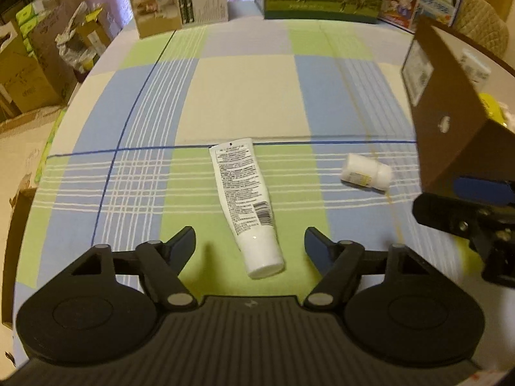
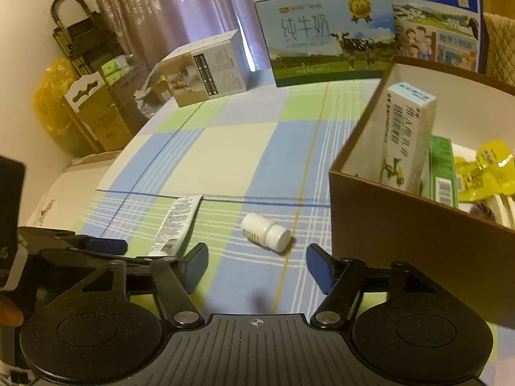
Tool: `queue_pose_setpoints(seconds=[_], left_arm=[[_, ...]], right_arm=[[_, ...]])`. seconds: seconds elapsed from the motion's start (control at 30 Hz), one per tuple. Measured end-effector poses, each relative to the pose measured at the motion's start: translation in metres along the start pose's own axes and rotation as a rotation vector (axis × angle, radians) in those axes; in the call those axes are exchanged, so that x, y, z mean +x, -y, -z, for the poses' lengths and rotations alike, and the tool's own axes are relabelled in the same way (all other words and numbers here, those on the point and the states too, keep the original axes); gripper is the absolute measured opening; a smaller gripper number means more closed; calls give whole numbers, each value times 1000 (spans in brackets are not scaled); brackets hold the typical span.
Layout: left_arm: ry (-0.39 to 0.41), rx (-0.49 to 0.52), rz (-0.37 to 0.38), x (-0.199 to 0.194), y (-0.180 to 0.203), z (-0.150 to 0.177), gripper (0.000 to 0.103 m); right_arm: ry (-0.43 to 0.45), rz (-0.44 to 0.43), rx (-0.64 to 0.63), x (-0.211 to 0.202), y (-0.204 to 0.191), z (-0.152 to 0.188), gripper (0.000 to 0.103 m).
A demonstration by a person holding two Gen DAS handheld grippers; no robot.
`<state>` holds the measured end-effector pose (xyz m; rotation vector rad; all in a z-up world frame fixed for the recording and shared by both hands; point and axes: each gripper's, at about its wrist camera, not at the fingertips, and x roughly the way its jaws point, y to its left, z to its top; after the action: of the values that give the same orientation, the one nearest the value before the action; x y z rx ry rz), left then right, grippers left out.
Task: Organize objects
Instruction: 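Withdraw both tools from the box toward the white tube and bottle, then grasp the white tube with the left tool while the right tool grasps the small white bottle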
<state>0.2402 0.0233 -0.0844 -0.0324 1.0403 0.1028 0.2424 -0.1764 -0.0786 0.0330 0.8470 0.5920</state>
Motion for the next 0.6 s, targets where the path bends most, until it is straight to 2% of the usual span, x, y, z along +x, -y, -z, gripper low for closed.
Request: queue_pose_setpoints(seconds=[0.1, 0.23, 0.3, 0.37, 0.47, 0.6], left_arm=[[-6, -15, 7, 9, -2, -2, 65], [-12, -23, -1, 20, -3, -4, 58], [-23, -32, -4, 25, -5, -4, 51], [-10, -30, -9, 26, -6, -3, 48], [1, -28, -12, 26, -7, -4, 33], [2, -71, -20, 26, -15, -5, 33]], right_arm=[[22, 14, -32, 7, -3, 0, 57], [30, 31, -66, 20, -5, 1, 51], [33, 40, -92, 28, -7, 2, 48], [35, 58, -128, 36, -11, 4, 48], [43, 79, -191, 46, -17, 9, 47], [41, 99, -282, 59, -28, 17, 46]])
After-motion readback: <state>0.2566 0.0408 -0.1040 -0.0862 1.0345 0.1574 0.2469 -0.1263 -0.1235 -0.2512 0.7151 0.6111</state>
